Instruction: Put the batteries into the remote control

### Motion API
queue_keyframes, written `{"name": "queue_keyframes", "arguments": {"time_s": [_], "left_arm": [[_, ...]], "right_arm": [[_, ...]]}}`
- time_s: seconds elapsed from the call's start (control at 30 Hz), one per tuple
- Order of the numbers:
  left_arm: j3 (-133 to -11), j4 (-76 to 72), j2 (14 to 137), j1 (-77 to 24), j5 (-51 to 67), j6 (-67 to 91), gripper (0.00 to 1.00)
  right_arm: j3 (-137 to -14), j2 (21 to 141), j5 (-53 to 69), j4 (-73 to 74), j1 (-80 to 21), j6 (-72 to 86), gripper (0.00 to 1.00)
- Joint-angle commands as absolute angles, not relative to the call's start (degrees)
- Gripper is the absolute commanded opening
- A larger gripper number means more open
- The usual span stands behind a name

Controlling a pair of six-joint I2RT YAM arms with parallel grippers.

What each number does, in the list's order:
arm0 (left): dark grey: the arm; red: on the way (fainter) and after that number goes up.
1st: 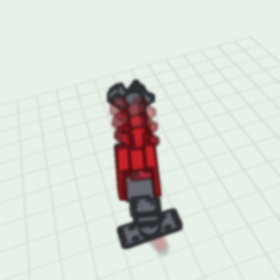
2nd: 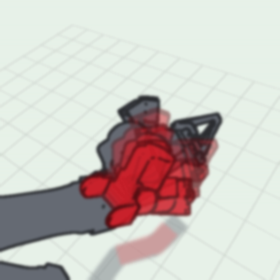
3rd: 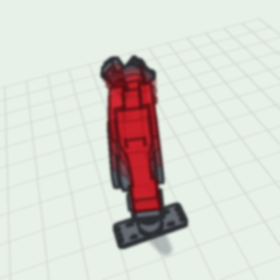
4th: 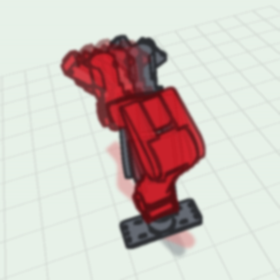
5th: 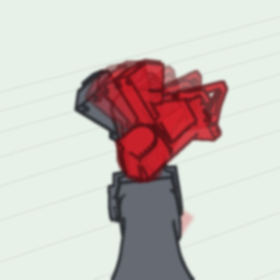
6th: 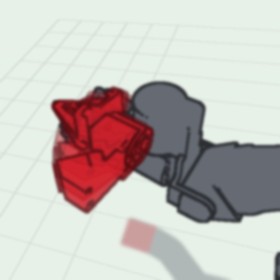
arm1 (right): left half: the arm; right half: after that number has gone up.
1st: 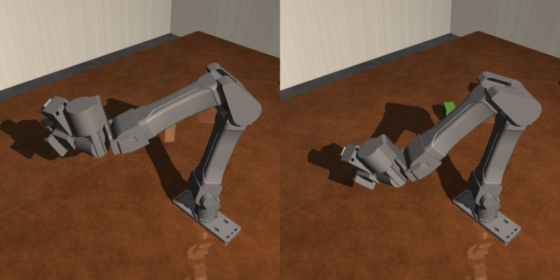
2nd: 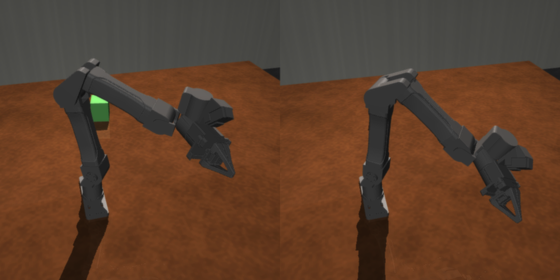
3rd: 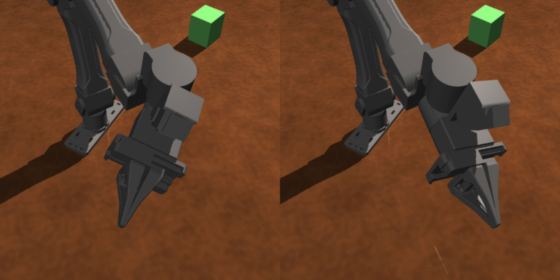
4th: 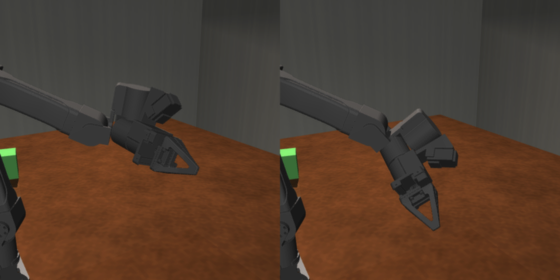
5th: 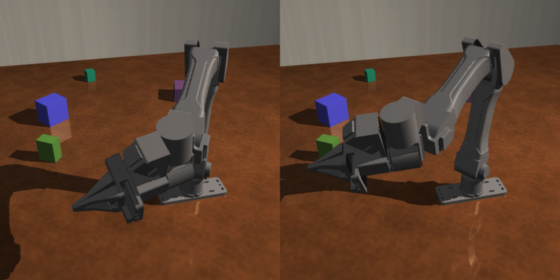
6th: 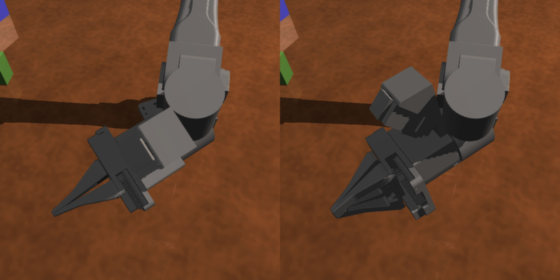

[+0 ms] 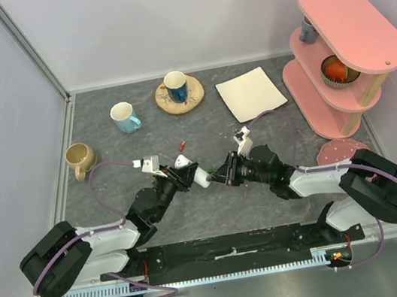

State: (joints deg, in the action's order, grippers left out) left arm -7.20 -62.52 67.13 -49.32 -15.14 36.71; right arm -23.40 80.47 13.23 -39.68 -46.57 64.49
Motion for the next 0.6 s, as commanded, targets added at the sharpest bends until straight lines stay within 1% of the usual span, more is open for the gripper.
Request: {"name": "queue_keyframes", "arguments": {"time_s": [0.0, 0.33, 0.57], "left_arm": [[-8.3, -61.9, 67.9, -50.0, -14.0, 35.2, 0.02], [-8.1, -63.7, 70.0, -50.0, -14.4, 35.2, 0.02], [-7.9, -61.8, 68.1, -50.0, -14.5, 35.6, 0.02]], "right_arm": [[-26.2, 77.7, 13.4, -44.0, -46.8, 64.5, 0.27], [-26.1, 78.0, 13.6, -45.1, -46.8, 65.1, 0.27], [-25.7, 77.7, 13.2, -43.6, -46.8, 64.4, 0.27]]}}
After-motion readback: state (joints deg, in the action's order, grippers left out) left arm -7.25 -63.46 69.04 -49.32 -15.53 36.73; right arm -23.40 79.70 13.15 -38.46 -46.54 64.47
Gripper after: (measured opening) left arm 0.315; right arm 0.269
